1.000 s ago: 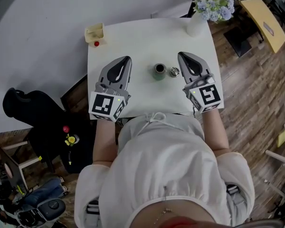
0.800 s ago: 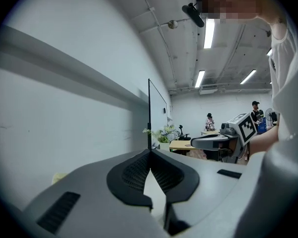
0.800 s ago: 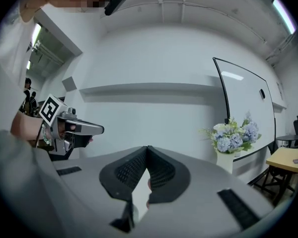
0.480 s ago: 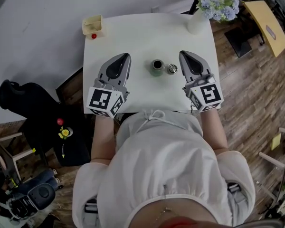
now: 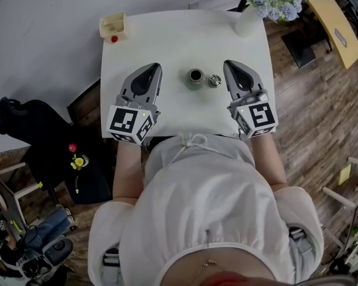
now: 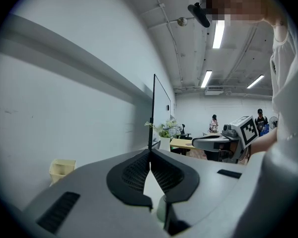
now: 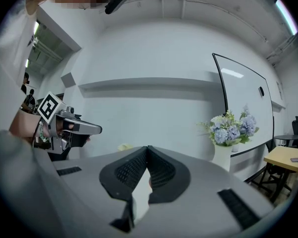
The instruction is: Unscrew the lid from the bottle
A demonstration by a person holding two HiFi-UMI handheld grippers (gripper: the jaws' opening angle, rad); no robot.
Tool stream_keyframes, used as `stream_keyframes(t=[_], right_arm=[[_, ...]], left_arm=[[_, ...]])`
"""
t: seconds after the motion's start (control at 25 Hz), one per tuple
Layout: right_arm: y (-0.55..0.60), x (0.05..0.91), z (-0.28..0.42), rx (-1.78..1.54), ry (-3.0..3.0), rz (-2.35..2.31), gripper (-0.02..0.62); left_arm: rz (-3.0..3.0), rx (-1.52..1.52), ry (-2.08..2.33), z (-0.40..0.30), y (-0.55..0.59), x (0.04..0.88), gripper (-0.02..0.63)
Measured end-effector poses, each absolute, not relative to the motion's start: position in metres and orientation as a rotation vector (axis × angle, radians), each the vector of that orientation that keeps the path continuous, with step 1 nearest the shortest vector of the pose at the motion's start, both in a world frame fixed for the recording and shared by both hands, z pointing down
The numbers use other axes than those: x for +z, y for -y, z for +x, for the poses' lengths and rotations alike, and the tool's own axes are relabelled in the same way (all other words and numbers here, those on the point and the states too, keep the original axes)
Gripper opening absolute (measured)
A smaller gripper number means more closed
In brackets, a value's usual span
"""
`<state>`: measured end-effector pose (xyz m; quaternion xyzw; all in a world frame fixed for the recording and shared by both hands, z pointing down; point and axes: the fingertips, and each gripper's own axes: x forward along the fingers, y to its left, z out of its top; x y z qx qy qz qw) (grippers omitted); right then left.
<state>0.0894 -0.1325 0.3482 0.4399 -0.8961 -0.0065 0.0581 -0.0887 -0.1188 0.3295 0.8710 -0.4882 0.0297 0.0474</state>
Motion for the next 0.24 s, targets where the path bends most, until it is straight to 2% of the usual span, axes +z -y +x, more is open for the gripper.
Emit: stream_keyframes(t=[0.24], right_arm=[[0.1337, 0.3523, 0.0919, -0.016, 2.705, 1.346, 0.002]], left_arm=[[2.651, 0.099, 1.480, -0.0824, 0.1174, 0.3374, 0.023]])
